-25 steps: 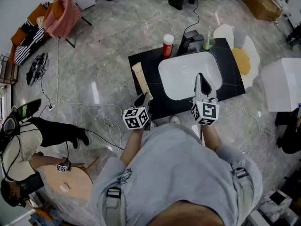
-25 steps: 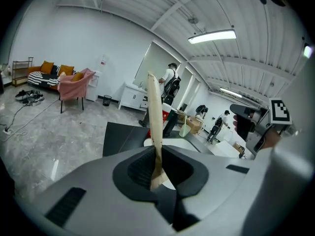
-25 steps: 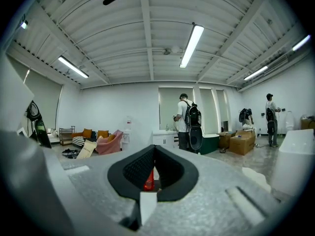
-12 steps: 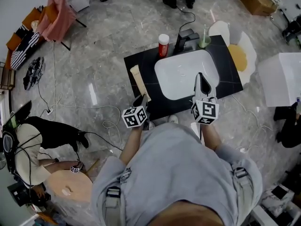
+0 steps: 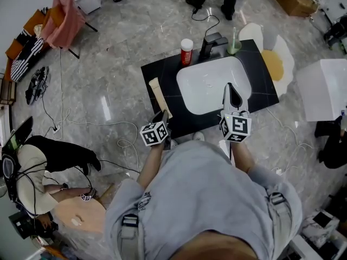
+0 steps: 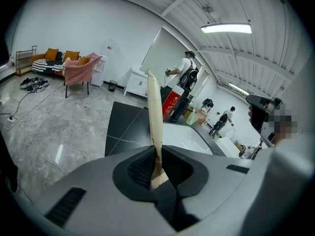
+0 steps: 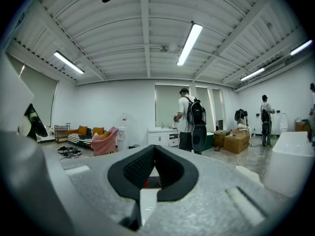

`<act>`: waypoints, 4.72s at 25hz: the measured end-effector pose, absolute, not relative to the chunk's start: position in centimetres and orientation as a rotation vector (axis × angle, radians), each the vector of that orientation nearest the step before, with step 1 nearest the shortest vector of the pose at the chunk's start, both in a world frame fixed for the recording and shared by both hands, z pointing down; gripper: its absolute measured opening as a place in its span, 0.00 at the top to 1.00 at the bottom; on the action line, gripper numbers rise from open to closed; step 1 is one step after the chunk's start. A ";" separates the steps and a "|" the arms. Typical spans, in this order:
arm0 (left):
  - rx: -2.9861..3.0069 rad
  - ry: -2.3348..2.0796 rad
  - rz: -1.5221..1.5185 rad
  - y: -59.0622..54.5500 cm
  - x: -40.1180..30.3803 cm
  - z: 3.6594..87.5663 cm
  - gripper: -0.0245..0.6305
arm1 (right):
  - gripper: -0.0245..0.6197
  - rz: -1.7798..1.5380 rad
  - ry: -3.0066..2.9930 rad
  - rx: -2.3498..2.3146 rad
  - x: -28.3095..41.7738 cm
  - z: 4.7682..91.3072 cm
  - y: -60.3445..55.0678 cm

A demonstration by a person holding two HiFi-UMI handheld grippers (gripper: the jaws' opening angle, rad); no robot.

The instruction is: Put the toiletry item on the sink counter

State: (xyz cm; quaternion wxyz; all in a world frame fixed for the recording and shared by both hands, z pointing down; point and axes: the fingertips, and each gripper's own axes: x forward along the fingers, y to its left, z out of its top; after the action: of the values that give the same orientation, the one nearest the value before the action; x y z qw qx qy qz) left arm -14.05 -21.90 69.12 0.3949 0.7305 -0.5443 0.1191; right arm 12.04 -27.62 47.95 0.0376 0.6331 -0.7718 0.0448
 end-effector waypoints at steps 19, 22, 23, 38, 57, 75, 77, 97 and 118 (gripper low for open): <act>1.788 -1.299 0.401 -20.7 -13.9 73.7 0.91 | 0.95 0.169 -2.334 1.943 12.9 49.0 -27.4; 1.783 -1.295 0.411 -21.2 -13.7 74.3 0.91 | 0.95 0.164 -2.329 1.947 13.2 49.0 -27.6; 1.780 -1.294 0.414 -21.3 -13.7 74.5 0.91 | 0.95 0.163 -2.326 1.947 13.3 49.1 -27.7; 1.710 -1.202 0.405 -21.4 -13.3 77.7 0.91 | 0.95 0.170 -2.296 1.943 13.7 49.5 -27.5; 1.765 -1.315 0.488 -23.3 -14.5 75.3 0.70 | 0.95 0.189 -2.322 1.880 12.7 50.1 -27.8; 1.828 -1.498 0.365 -23.7 -17.1 69.1 0.95 | 0.95 0.202 -2.381 1.833 10.8 49.8 -27.3; 1.862 -1.526 0.377 -23.8 -17.3 68.1 0.95 | 0.95 0.199 -2.388 1.832 10.7 49.6 -27.3; 2.100 -1.590 0.248 -25.4 -16.4 59.3 0.95 | 0.95 0.193 -2.413 1.780 9.7 49.9 -28.0; 2.298 -1.767 0.092 -26.0 -16.5 48.5 0.96 | 0.95 0.176 -2.457 1.768 8.8 49.0 -28.5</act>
State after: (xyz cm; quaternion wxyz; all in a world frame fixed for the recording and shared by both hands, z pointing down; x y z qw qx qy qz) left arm -16.53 -26.04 48.53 0.1202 0.7866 -0.6049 0.0315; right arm 8.82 -28.47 49.05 0.0548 0.5823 -0.8090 0.0578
